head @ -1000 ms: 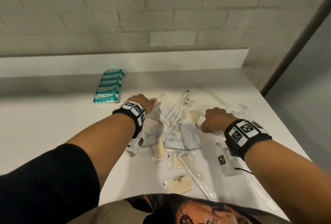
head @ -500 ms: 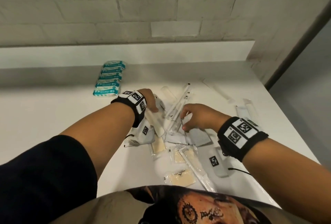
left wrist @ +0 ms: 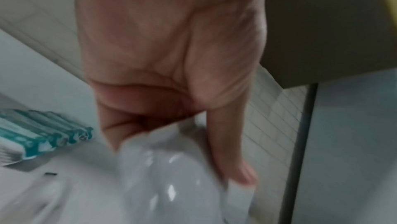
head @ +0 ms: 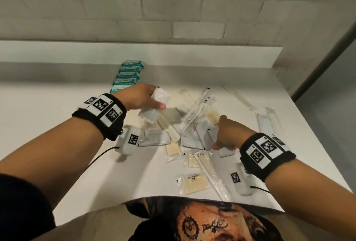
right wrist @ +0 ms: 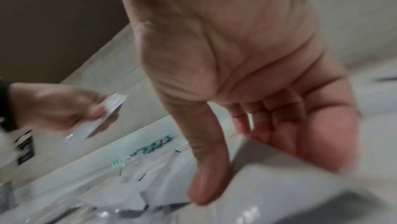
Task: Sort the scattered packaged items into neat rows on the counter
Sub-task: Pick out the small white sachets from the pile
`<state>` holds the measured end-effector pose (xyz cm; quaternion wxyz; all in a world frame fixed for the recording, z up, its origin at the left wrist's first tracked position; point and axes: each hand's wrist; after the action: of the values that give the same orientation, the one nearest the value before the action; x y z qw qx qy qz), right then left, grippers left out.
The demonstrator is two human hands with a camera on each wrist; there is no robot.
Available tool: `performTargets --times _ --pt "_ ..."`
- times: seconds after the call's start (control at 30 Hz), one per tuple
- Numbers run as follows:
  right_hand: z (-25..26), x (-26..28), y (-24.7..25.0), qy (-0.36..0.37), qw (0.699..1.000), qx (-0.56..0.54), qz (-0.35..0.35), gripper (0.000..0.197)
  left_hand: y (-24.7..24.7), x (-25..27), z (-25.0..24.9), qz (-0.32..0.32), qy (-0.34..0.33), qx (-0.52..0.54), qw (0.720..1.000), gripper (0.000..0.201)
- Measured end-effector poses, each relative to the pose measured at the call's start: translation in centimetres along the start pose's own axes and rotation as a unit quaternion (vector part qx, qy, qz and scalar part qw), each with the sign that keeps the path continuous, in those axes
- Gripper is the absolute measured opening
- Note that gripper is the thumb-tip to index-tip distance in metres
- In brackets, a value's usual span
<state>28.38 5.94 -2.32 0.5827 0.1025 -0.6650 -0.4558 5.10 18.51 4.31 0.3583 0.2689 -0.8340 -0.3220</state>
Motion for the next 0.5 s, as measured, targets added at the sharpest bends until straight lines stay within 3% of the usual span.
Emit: performTargets --times 0.1,0.17,0.23,0.37,0.43,0.5 --pt "-0.4 -0.5 1.0 0.023 0.996 -0.091 0.014 0.07 -2.9 1.0 1.0 0.108 0.062 -0.14 0.982 0.031" --pt "-0.8 -0.5 1.7 0.047 0.99 -0.132 0.03 0.051 -4.8 1.1 1.6 0.124 0.083 -0.207 0.967 0.04" --pt "-0.6 -0.3 2.1 0.066 0.985 -0.156 0.034 0.045 -6.3 1.2 2.1 0.117 0.098 -0.249 0.956 0.054" --pt "1.1 0.9 1.2 0.067 0.989 -0.133 -0.01 0.065 -8.2 1.1 2.3 0.082 0.128 -0.262 0.953 0.067" --pt "2.0 0.6 -0.1 0.047 0.993 -0.101 -0.033 0.083 -8.3 1.2 2.6 0.061 0.149 -0.228 0.96 0.075" --pt "2.5 -0.1 -0.8 0.025 0.991 -0.123 -0.044 0.085 -8.3 1.5 2.9 0.041 0.169 -0.18 0.968 0.078"
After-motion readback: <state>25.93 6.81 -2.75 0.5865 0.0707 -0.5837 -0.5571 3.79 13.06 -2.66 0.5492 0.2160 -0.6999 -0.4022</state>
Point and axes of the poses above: each hand's wrist, its own x-axis away from the middle knuckle, its own y-axis out of the back of the hand, z = x × y, and after that the axes turned 11 degrees about z, right-handed
